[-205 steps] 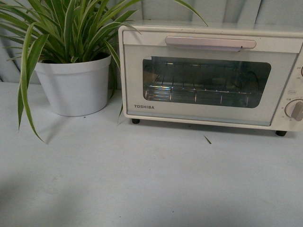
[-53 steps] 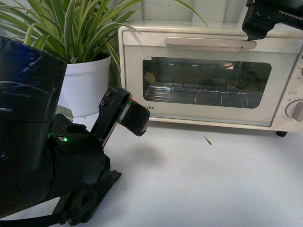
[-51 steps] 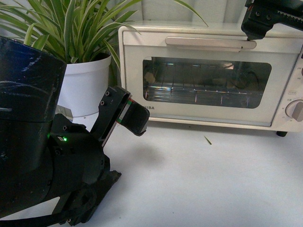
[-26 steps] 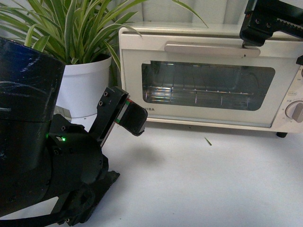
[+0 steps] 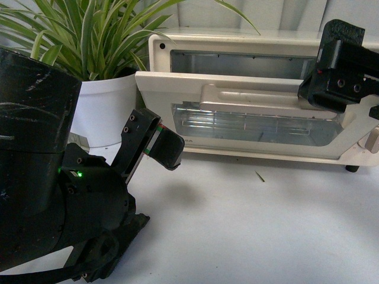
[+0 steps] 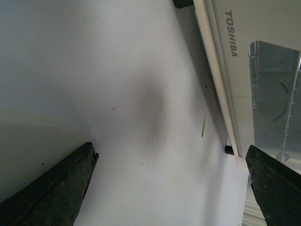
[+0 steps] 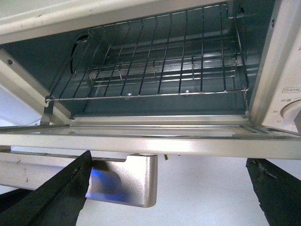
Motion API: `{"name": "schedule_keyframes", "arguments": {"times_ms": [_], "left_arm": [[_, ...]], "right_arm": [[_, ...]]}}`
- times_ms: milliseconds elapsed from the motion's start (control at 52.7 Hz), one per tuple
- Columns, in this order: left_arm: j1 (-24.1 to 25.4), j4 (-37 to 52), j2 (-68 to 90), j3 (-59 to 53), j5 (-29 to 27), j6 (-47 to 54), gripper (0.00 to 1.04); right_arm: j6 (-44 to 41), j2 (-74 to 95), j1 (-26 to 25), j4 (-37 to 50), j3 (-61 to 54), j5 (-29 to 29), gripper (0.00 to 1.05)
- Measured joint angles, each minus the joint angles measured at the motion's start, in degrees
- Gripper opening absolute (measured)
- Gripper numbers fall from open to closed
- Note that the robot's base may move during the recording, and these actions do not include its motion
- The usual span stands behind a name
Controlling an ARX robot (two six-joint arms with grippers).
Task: Open oven
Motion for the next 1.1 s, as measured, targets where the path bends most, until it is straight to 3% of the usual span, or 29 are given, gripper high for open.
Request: {"name": "schedule_keyframes", "arguments": {"times_ms": [570, 835, 1101], "left_arm": [[-0.2, 0.0, 0.0, 0.0, 0.0, 0.4, 0.98], [0.3, -0.6, 0.0, 0.0, 0.3, 2.5, 0.98], [0.4, -4.3, -1.4, -0.2, -2.6, 10.1, 0.98]], "right_arm": [[-2.3, -3.0, 2.1, 1.9, -7.8, -1.7, 0.95], [0.7, -15.6, 2.3, -1.9, -12.0, -1.6, 0.95], [5.7, -30.6, -3.0, -7.9, -14.8, -5.6, 0.95]]}}
